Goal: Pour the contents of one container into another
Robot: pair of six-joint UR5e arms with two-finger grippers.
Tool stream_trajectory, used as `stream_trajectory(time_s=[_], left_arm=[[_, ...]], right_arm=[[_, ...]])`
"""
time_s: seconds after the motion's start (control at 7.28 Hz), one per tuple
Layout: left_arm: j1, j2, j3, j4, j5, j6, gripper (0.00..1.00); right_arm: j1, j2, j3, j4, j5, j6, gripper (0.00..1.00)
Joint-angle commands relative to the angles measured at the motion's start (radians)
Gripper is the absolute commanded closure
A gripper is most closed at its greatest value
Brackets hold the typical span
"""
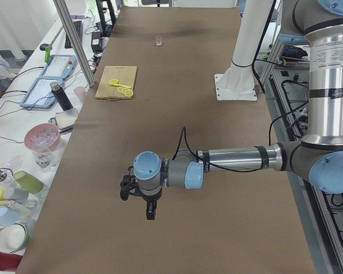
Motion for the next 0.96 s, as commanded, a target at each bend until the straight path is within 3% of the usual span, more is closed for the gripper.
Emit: stream_trajectory(time_s=[0.0,0.41,0.69,0.82], left_arm=[[0.000,0.000,0.001,-0.001,0.000,0.000,0.01],[0.000,0.000,0.000,-0.003,0.000,0.000,0.01],[0.000,0.000,-0.003,-0.003,0.000,0.002,0.01],[0.000,0.000,-0.003,-0.003,0.000,0.003,0.01]], right_arm=[[-0.001,0.000,0.006,0.004,0.046,0.002,0.00],[-0.091,-0.002,0.001,0.152,0.056,0.004,0.00],[-0.136,-0.032,-0.011,0.344,0.056,0.023,0.00],[-0.143,-0.064,-0.010,0.432,0.068,0.133,0.00]])
